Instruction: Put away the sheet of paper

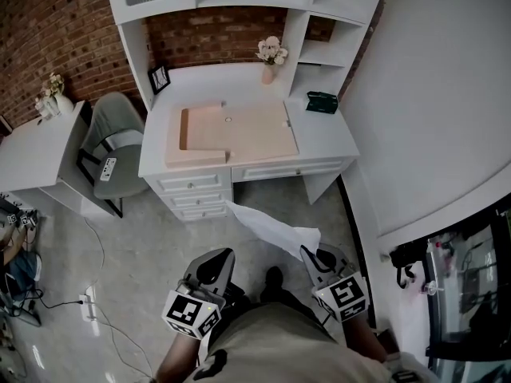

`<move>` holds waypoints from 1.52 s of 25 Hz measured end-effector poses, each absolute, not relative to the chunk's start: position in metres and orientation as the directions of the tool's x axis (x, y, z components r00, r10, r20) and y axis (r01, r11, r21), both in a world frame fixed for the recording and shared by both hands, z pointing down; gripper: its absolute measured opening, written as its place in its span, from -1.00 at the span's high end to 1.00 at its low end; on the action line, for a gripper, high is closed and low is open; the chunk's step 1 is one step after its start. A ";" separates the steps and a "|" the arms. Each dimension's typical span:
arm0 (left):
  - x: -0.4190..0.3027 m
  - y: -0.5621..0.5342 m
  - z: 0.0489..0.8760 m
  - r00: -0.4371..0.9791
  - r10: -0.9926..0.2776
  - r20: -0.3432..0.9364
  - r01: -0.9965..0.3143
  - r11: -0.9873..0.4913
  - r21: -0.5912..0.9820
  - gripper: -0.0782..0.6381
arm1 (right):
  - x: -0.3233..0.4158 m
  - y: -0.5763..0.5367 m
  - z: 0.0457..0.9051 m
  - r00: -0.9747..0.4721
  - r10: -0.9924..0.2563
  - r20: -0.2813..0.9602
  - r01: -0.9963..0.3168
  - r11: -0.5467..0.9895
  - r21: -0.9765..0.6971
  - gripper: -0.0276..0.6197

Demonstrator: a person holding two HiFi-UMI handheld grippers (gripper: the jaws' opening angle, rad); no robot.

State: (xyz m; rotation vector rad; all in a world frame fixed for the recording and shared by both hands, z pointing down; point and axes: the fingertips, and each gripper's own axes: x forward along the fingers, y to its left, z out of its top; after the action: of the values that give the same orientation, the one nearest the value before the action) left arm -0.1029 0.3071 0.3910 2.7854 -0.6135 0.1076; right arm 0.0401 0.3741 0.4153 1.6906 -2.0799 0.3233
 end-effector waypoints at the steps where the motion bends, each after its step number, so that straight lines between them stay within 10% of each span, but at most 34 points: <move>1: -0.099 0.305 0.389 0.906 -0.401 0.135 -0.423 -0.866 0.265 0.74 | 0.045 0.372 0.417 -0.161 -0.866 0.474 -0.970 0.228 0.089 0.83; 38: 0.099 0.224 0.395 0.818 -0.497 0.291 -0.561 -0.802 0.208 0.74 | 0.268 0.267 0.422 -0.364 -0.875 0.319 -0.920 0.284 -0.270 0.83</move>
State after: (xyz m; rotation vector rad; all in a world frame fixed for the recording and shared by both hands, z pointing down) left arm 0.0986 0.2241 0.3951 2.7177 -0.8084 0.3214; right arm 0.2678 0.2671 0.4224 1.7044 -2.4283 0.6293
